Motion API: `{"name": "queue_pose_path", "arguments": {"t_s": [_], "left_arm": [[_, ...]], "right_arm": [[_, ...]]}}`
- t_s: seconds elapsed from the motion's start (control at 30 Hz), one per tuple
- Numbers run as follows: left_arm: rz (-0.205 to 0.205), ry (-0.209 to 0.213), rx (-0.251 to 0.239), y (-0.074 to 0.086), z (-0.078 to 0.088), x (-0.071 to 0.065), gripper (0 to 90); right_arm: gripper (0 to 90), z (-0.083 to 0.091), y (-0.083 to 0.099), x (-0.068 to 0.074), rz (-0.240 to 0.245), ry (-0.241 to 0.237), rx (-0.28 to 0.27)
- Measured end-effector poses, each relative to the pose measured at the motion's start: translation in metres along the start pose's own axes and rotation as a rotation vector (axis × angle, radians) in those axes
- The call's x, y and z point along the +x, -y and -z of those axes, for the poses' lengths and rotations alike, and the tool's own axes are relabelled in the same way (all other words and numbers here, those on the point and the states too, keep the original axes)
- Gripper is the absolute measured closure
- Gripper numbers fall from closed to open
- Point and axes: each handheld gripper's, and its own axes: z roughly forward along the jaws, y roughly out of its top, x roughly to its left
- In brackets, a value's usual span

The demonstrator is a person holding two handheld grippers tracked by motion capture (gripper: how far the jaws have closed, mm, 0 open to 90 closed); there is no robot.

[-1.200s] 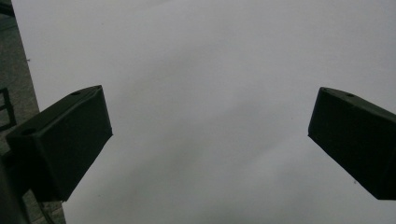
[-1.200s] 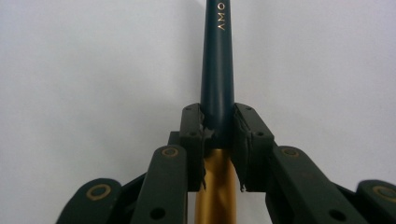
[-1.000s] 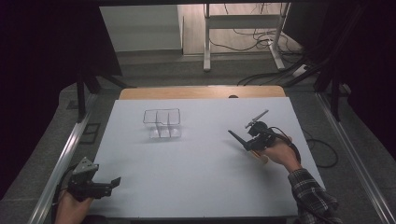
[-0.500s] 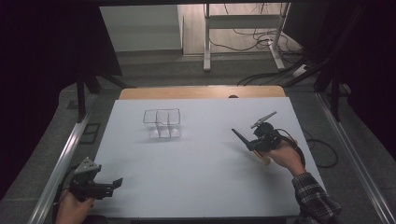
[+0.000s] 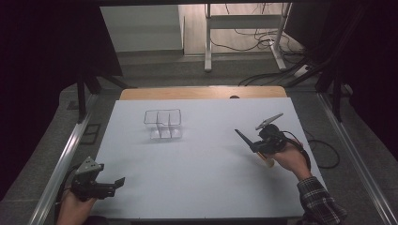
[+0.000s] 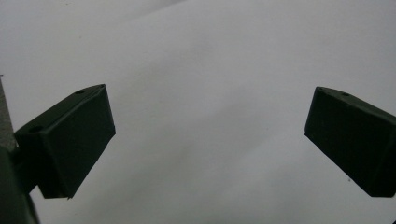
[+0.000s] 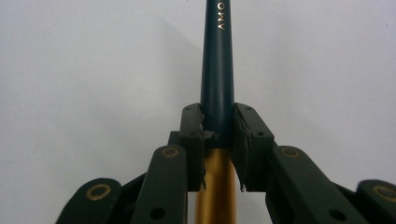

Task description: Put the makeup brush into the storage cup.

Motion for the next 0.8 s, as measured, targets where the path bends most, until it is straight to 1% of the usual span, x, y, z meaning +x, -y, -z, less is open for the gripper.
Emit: {"name": "queue_pose_path", "arguments": {"t_s": [0.23,0.3,0.37,0.4,0.43,0.47,0.57,0.6,0.63,0.73,0.8], "left_arm": [[0.017,0.026,-0.005,-0.006,-0.002,-0.001,2.4],[0.021,0.035,-0.003,-0.009,-0.004,-0.001,1.6],[0.016,0.037,0.002,-0.011,-0.006,-0.003,1.1],[0.013,0.039,0.003,-0.012,-0.006,-0.003,0.8],[0.003,0.061,0.002,-0.015,-0.007,-0.004,0.1],[0.001,0.068,0.0,-0.016,-0.008,-0.005,0.1],[-0.007,0.077,-0.001,-0.019,-0.009,-0.007,0.1],[-0.019,0.083,-0.001,-0.021,-0.011,-0.008,0.1],[-0.019,0.083,-0.001,-0.021,-0.011,-0.008,0.1],[-0.043,0.093,0.012,-0.024,-0.014,-0.01,0.1],[-0.059,0.107,0.019,-0.027,-0.016,-0.012,0.1]], "right_arm": [[74.0,0.005,0.003,0.004,0.006,0.003,-0.008],[74.0,0.008,0.005,0.007,0.012,-0.003,-0.012],[74.0,0.01,0.006,0.01,0.015,-0.005,-0.011],[74.0,0.01,0.006,0.011,0.015,-0.006,-0.011],[74.0,0.01,0.007,0.012,0.021,-0.008,-0.01],[74.0,0.011,0.007,0.013,0.024,-0.01,-0.008],[74.0,0.011,0.007,0.016,0.032,-0.015,-0.004],[74.0,0.011,0.007,0.017,0.035,-0.017,-0.001],[74.0,0.012,0.008,0.018,0.037,-0.019,0.0],[74.0,0.012,0.008,0.02,0.049,-0.025,0.004],[74.0,0.012,0.008,0.021,0.051,-0.026,0.005]]}}
